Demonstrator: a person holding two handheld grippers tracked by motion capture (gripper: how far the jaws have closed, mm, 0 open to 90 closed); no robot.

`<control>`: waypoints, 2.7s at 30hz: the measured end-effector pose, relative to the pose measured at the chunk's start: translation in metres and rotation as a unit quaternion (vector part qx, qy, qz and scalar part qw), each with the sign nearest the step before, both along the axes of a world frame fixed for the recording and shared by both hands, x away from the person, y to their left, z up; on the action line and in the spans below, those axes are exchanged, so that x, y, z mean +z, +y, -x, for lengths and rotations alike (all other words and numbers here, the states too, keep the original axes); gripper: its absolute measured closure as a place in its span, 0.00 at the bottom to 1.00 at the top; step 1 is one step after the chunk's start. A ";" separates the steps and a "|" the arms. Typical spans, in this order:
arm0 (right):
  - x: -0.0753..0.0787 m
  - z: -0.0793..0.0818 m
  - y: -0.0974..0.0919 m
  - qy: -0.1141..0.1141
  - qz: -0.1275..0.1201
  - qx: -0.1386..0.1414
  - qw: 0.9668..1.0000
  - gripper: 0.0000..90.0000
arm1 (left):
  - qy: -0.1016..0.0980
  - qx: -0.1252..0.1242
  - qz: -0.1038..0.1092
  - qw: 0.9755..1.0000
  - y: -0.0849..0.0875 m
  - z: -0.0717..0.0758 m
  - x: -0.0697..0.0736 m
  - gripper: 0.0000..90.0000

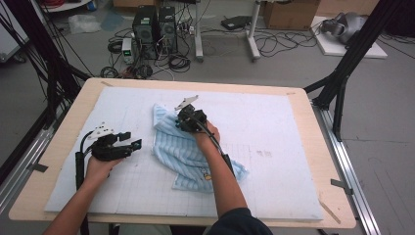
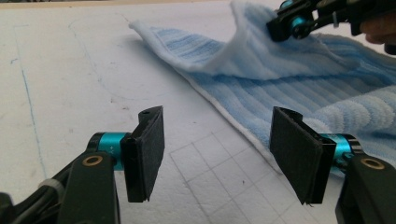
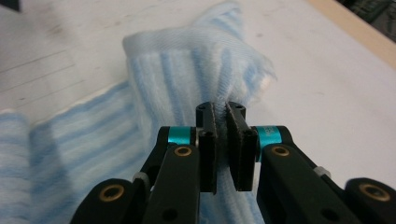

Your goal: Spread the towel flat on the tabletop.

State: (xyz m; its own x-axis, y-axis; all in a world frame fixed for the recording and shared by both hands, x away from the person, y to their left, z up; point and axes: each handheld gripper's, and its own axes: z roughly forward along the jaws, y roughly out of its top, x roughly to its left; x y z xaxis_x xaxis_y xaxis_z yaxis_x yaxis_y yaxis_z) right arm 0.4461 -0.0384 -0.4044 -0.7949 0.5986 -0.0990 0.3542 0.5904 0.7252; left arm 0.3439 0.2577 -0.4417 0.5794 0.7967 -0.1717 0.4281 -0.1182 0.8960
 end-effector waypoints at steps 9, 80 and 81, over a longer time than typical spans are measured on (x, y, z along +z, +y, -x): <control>0.009 -0.018 -0.055 -0.055 0.035 -0.158 0.985 0.93 | 0.002 0.000 -0.001 1.000 -0.001 0.000 -0.001 0.40; -0.037 0.106 -0.157 -0.017 -0.084 -0.141 0.986 0.33 | 0.049 0.067 -0.058 0.995 -0.032 -0.094 -0.006 0.95; -0.037 0.105 -0.155 -0.016 -0.085 -0.143 0.986 0.33 | 0.049 0.073 -0.052 0.995 -0.026 -0.096 -0.005 0.95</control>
